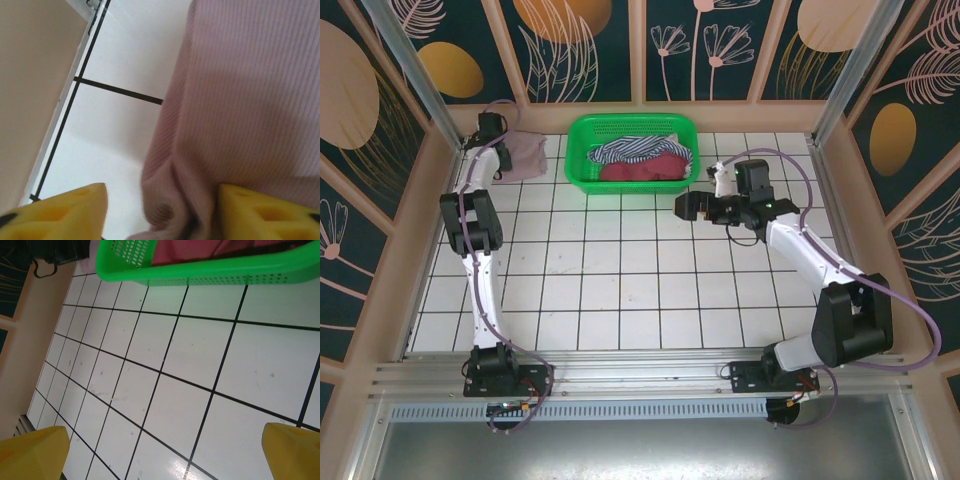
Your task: Fold and stack the tank tops
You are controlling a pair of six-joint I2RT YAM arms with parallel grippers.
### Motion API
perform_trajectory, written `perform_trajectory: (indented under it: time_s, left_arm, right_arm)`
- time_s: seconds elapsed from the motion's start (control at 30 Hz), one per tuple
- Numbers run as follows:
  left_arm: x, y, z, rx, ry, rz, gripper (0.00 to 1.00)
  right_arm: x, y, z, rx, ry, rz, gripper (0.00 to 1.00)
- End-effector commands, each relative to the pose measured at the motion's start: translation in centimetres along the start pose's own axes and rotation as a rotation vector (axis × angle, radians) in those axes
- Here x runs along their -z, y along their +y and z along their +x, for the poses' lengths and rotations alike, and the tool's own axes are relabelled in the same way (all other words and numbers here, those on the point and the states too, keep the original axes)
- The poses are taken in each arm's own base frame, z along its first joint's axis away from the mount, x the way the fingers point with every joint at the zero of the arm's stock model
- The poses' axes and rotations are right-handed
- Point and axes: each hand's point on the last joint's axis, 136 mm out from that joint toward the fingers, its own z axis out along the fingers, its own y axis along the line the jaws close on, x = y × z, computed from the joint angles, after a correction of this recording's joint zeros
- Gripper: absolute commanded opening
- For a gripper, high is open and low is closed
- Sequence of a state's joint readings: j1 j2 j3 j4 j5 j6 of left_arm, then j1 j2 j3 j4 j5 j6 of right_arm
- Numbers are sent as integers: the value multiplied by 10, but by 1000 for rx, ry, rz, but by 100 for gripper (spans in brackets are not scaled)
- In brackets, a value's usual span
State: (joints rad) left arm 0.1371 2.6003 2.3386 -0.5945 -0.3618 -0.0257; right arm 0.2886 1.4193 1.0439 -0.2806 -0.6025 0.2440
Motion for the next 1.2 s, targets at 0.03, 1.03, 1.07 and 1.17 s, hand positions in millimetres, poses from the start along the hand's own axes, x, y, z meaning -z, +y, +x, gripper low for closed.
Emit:
perform_trajectory:
  time_s: [0.03,1.03,1.07,1.17]
  left_arm:
    - [82,26,-55,68,-121,47,75]
    - [332,-327,38,-199,-182,973,85]
    - [327,-336,38,-213,-185,985,85]
    - [322,-365,44,-275,-189,1031,85]
  right_arm:
    - [8,4,-27,27,-58,-4,99]
    - [55,-23,-60,47,-159,46,99]
    - [57,-24,-59,46,-162,48,99]
    - [61,-27,-57,43,-162,60,99]
